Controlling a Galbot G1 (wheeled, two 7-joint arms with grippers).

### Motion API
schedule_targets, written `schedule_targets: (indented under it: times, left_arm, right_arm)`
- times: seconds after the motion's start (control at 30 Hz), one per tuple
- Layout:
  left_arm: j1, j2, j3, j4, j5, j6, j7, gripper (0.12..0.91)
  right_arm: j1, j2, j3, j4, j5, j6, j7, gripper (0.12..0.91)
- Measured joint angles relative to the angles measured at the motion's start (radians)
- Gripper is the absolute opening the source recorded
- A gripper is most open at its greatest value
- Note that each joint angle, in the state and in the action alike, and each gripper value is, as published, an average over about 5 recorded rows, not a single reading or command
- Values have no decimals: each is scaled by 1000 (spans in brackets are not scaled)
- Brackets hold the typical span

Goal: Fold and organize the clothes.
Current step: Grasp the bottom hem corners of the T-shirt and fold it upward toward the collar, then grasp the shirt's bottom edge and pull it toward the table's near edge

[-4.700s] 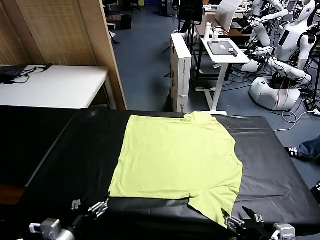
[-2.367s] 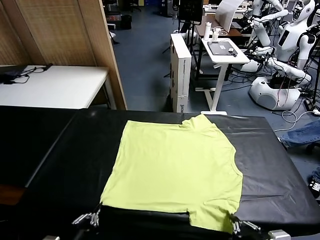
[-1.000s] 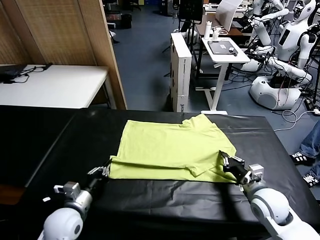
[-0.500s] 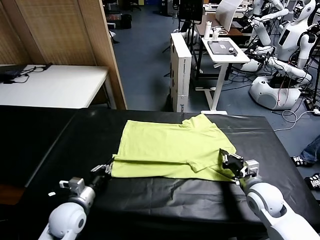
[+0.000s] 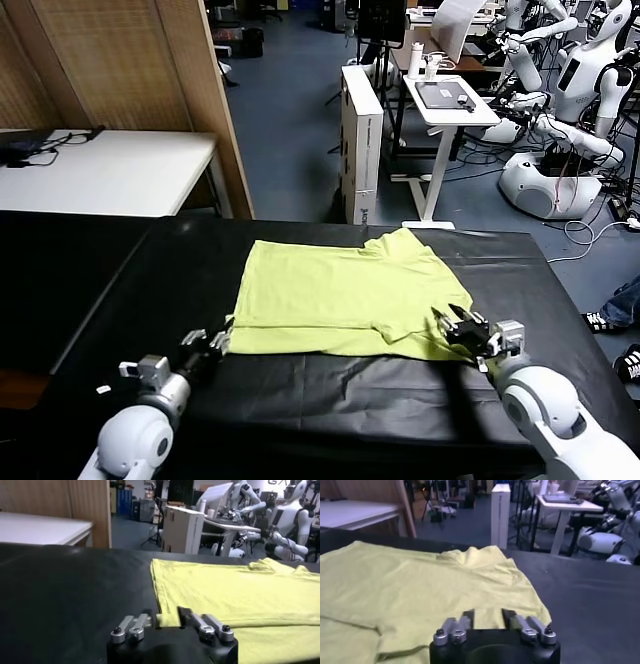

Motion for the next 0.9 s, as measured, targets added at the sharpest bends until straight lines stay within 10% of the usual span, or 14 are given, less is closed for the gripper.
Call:
schedule_targets:
  times: [0.37,0.67,0.9]
  left_arm:
    - [67,-47,9,-19,34,-3,-1,902]
    - [76,-50,11,-18,37,-4,-2,777]
    - [81,-52,10,-16,41,-6,-2,695]
  right_arm:
    - [-135,-8,83,11,0,14,-22,866]
    - [-160,-7,90,0,-1,16,-31,678]
    - [-160,-6,88,-4,-1,18,-34,384]
